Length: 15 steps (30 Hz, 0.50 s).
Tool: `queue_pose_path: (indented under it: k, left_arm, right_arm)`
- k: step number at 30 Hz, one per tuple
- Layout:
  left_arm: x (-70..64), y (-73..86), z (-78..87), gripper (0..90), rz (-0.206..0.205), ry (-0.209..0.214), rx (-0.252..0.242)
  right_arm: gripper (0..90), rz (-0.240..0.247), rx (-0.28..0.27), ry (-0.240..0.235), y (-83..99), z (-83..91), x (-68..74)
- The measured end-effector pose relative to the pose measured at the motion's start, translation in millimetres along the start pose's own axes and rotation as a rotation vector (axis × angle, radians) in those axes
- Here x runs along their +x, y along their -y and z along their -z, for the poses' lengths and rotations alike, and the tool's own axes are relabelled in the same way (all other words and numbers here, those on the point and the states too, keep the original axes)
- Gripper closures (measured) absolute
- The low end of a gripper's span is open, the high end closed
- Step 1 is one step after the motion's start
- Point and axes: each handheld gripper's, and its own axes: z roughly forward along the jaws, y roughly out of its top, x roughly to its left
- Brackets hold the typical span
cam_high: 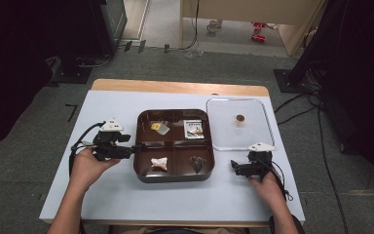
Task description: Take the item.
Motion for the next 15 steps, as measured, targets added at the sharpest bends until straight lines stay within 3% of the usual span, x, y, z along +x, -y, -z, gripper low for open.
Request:
queue_pose_path:
  k: [15]
  left_arm:
    - [-18.1, -14.7, -6.2, 41.3, -0.066, 0.043, -0.009]
  right_arm:
    - [0.0, -0.001, -0.002, 0.0, 0.1, -0.1, 0.0]
